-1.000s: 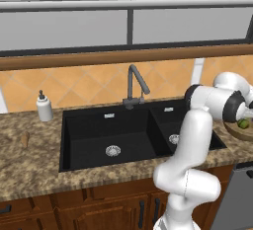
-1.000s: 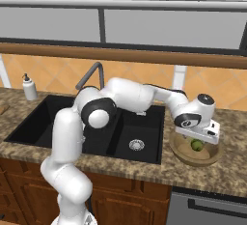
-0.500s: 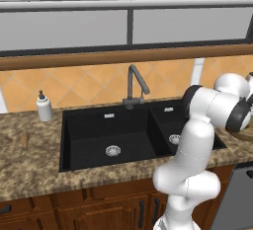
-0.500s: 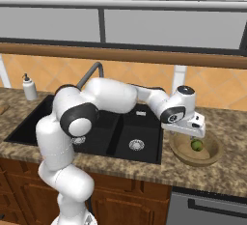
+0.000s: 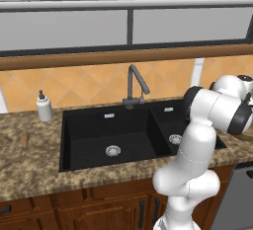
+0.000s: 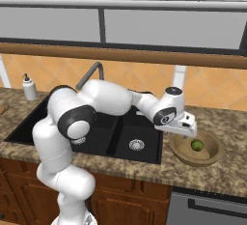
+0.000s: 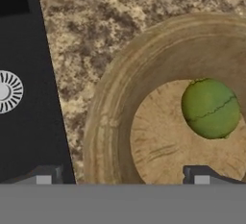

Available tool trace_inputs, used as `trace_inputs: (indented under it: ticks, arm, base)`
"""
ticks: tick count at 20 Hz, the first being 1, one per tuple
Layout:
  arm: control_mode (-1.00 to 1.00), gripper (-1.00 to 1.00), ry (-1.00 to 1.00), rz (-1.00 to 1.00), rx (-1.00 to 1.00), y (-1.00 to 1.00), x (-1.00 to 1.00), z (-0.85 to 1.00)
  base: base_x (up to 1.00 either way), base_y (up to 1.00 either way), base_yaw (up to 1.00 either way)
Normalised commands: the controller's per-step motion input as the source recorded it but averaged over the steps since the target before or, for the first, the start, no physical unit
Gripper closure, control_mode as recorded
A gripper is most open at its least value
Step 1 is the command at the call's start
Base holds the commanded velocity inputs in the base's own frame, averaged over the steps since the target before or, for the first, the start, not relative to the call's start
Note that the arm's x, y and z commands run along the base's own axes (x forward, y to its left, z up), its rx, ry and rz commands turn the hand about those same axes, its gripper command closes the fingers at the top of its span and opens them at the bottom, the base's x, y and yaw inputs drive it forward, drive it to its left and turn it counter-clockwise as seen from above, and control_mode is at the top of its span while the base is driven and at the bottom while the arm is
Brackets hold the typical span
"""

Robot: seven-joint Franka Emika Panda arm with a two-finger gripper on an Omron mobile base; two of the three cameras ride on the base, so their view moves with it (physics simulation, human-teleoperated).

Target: Pick the lime from the sink and place it in the bowl. Then pick the bowl and place it in the microwave. Then close the microwave door and press the start button.

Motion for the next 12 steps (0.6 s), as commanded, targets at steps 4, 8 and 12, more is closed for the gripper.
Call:
trace_inputs:
  ticks: [4, 8, 12]
  arm:
    - [-1.0, -1.0, 0.0, 0.0, 0.0, 0.0, 0.12, -0.29]
    - [-1.0, -1.0, 0.0, 0.0, 0.0, 0.0, 0.03, -0.28]
    - [-1.0, -1.0, 0.0, 0.0, 0.0, 0.0, 0.01, -0.25]
  base:
    - [0.0, 0.0, 0.0]
    - [0.0, 0.0, 0.0]
    - [0.0, 0.0, 0.0]
